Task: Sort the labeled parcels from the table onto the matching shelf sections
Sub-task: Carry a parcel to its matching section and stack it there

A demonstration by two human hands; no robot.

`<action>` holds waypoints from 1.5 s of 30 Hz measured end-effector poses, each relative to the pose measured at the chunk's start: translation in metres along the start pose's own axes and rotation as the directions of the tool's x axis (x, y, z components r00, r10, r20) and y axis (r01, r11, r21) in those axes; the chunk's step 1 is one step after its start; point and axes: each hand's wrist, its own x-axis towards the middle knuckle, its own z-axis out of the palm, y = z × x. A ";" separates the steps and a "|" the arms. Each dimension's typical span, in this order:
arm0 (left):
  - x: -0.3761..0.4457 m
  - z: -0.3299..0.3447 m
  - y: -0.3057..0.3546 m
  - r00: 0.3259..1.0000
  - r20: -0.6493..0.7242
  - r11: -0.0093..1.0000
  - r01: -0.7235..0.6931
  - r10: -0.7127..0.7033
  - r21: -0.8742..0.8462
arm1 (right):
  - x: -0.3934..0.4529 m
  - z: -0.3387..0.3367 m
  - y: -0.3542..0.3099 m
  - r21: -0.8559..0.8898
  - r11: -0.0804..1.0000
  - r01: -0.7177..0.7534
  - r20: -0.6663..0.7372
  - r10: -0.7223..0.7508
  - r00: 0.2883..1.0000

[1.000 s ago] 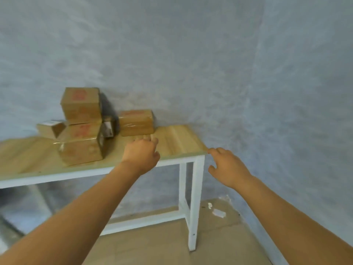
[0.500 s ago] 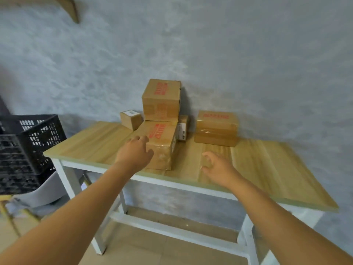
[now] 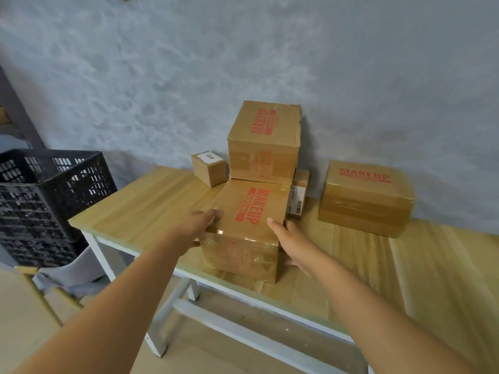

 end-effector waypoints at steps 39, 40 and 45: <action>-0.084 0.068 0.045 0.910 0.359 0.934 -0.074 0.207 -0.349 | -0.174 -0.063 0.041 -0.782 0.616 0.090 -0.311 -0.511 0.801; -0.085 0.060 0.051 0.910 0.348 0.945 -0.116 0.225 -0.307 | -0.175 -0.064 0.042 -0.790 0.607 0.085 -0.302 -0.506 0.808; -0.103 0.060 0.068 0.867 0.384 0.944 -0.329 0.318 -0.039 | -0.178 -0.074 0.034 -0.499 0.803 0.326 -0.348 -0.530 0.773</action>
